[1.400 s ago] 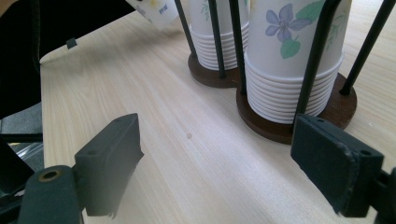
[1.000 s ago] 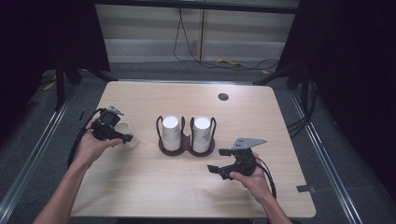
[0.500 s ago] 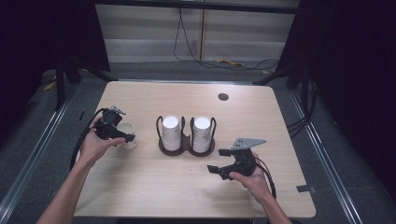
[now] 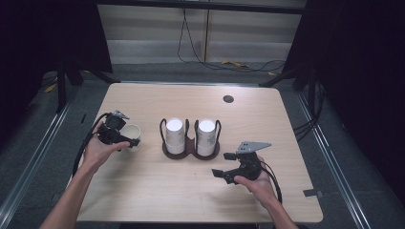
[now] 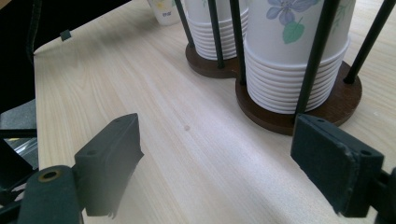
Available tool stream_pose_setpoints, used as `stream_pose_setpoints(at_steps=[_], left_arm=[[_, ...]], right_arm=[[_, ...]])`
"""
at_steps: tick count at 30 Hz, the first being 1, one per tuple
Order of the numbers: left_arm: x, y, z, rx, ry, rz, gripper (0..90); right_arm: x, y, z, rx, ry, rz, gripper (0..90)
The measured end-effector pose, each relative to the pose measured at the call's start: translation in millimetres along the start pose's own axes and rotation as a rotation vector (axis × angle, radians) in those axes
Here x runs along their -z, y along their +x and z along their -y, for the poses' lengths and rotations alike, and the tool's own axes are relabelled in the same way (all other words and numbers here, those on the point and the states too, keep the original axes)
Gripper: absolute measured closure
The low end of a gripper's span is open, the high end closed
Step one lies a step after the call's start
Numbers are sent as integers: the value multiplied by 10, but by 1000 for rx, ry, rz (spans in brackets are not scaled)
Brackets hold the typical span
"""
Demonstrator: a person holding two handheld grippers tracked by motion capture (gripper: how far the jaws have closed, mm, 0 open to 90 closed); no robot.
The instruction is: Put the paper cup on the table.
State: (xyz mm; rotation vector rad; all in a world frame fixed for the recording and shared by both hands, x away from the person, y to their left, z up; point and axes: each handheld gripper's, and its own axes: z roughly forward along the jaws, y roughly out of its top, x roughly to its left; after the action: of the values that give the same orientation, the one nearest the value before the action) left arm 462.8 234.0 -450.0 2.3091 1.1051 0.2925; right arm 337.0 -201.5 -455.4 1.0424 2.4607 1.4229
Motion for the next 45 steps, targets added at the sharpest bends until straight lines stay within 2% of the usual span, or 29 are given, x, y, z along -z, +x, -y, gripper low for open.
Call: stream_pose_setpoints(at_steps=[7, 10, 11, 19, 21, 25, 27, 30, 32, 34, 38, 42, 45], left_arm=[[41, -32, 64, 5, -26, -4, 162], [34, -61, 79, 11, -33, -61, 160], [33, -62, 88, 10, -37, -65, 163], [54, -78, 193, 32, -95, -39, 160], [57, -111, 210, 24, -103, -54, 162], [71, -139, 271, 30, -130, -51, 164], [95, -140, 309, 60, -156, -32, 161], [146, -153, 350, 72, -191, -27, 161], [161, -161, 378, 72, -197, -20, 161], [165, -172, 416, 62, -198, -35, 161], [134, -151, 530, 80, -204, -44, 160], [157, -182, 606, 76, -219, -51, 161], [215, -247, 666, 79, -220, -16, 161]], right_arm=[[-3, -7, 2, -2, 1, 3, 162], [-7, -7, 2, 1, 5, 3, 163], [-6, -7, 3, 0, 5, 2, 162], [-6, -12, 6, -6, 6, 4, 163], [-17, -17, 12, -9, 8, 3, 163], [-10, -15, 10, -9, 8, 9, 163], [1, -20, 13, -12, 6, 12, 163], [8, -29, 17, -15, 5, 15, 163], [5, -32, 17, -14, 5, 16, 164], [8, -29, 15, -14, 4, 16, 164], [15, -34, 18, -16, 2, 19, 164], [9, -36, 23, -17, 7, 20, 164], [16, -39, 24, -21, 2, 22, 163]])
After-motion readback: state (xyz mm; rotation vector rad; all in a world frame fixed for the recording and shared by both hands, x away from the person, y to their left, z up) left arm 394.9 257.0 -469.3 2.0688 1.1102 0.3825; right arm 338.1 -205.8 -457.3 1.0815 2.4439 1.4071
